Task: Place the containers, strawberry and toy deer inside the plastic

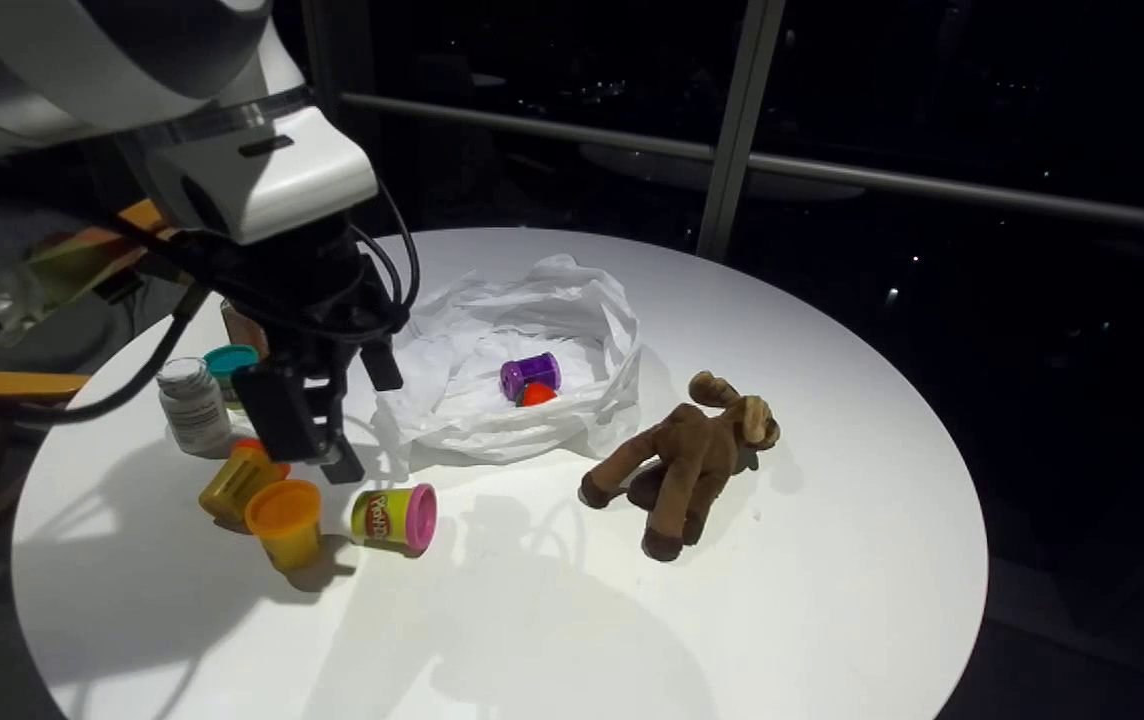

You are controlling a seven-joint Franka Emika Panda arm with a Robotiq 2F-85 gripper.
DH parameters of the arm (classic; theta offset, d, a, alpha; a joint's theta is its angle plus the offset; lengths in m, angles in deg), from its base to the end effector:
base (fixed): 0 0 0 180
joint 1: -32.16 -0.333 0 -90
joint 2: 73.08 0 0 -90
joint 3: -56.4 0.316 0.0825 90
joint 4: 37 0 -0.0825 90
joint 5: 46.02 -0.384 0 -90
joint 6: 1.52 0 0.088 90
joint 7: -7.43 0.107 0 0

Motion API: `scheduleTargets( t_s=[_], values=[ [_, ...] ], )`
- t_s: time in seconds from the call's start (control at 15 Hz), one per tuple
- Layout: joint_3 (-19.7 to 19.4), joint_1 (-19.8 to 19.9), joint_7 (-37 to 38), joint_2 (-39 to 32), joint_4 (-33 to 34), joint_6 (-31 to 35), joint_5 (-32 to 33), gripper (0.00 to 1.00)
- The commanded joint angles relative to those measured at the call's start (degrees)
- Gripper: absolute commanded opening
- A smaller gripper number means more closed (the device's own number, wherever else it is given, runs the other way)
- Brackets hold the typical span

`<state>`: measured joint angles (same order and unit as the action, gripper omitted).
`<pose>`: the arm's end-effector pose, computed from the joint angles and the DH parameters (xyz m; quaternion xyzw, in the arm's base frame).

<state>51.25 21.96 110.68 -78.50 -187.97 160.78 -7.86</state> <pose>0.4255 0.0686 0.2191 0.8491 -0.5124 0.1246 0.0313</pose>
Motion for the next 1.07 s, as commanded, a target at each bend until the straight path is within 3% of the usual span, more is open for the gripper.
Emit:
scheduleTargets(
  t_s=[0.0,0.67,1.0],
  values=[
    [-1.3,-0.2,4.5,-4.1,0.8,4.2,3.3,1.00],
    [-5.5,-0.8,4.3,-13.3,3.9,12.7,5.2,1.00],
    [-5.8,-0.1,3.2,-17.2,5.9,15.4,4.3,1.00]
  ],
)
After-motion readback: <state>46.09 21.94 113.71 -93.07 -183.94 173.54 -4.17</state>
